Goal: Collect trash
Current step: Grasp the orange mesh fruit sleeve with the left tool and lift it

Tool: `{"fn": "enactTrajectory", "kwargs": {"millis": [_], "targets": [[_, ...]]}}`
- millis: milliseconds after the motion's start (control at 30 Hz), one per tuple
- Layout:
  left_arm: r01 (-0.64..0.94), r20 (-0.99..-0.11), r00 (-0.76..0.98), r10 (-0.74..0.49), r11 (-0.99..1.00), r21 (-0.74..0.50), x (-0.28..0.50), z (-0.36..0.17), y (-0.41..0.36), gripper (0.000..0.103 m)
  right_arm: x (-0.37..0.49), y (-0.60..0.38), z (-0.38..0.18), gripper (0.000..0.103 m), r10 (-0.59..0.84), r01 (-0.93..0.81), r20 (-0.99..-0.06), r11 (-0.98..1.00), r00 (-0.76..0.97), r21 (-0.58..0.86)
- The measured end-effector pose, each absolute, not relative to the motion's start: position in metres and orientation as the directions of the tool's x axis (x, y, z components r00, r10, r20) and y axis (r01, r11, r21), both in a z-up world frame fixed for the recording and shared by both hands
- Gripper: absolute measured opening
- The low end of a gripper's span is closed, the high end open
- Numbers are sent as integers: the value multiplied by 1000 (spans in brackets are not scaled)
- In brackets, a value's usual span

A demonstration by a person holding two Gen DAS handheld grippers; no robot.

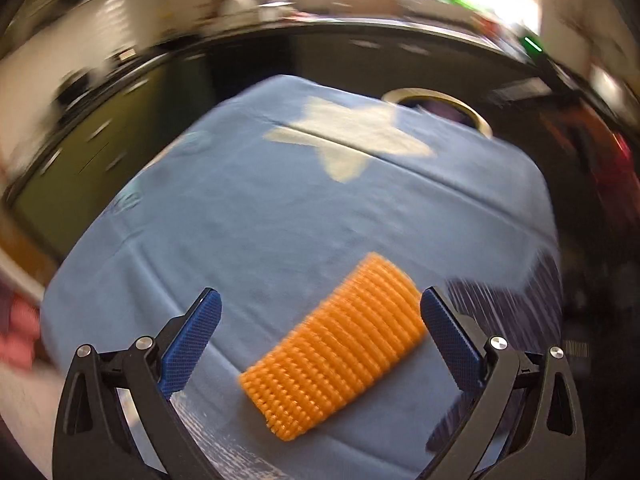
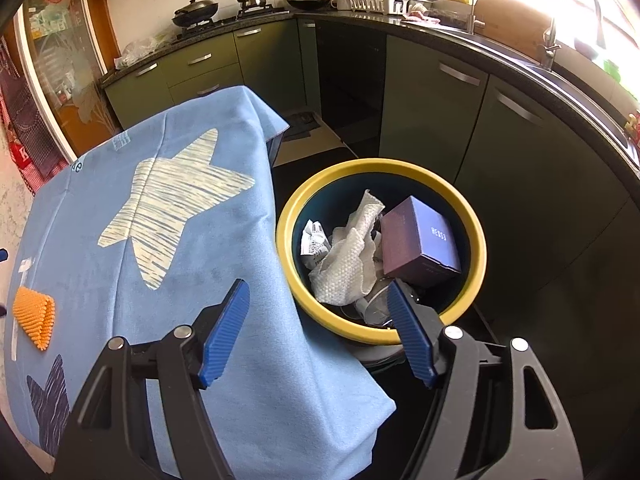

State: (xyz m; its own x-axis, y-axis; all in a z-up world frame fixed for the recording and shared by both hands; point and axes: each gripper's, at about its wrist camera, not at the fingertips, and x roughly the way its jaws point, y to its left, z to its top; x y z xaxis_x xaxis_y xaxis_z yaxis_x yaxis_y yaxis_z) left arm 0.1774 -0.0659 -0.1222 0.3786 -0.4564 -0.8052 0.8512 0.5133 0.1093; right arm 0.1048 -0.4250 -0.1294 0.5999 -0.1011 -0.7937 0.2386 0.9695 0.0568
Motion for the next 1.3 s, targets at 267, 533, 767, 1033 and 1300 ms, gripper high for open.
{"fn": "enactTrajectory", "kwargs": {"millis": [267, 533, 767, 1033, 1300], "targets": [[973, -908, 192, -371, 192, 128, 182, -143, -85, 98, 118, -404, -130, 68, -111, 209, -806, 978, 582, 16], [991, -945, 118, -305, 100, 91, 188, -169, -90, 96, 128, -396, -128, 69, -130, 205, -815, 979, 565, -14], [994, -958, 87, -274, 85, 66, 186, -176, -84, 87, 137, -392, -134, 70, -125, 195, -829, 981, 546, -19], [983, -948, 75, -309, 185, 17, 200, -174, -77, 56, 140, -388, -138, 70, -115, 180, -835, 983, 539, -19], [958, -925, 135, -356, 286, 30, 198, -157, -70, 18, 135, -391, -138, 70, -102, 178, -831, 984, 547, -4]]}}
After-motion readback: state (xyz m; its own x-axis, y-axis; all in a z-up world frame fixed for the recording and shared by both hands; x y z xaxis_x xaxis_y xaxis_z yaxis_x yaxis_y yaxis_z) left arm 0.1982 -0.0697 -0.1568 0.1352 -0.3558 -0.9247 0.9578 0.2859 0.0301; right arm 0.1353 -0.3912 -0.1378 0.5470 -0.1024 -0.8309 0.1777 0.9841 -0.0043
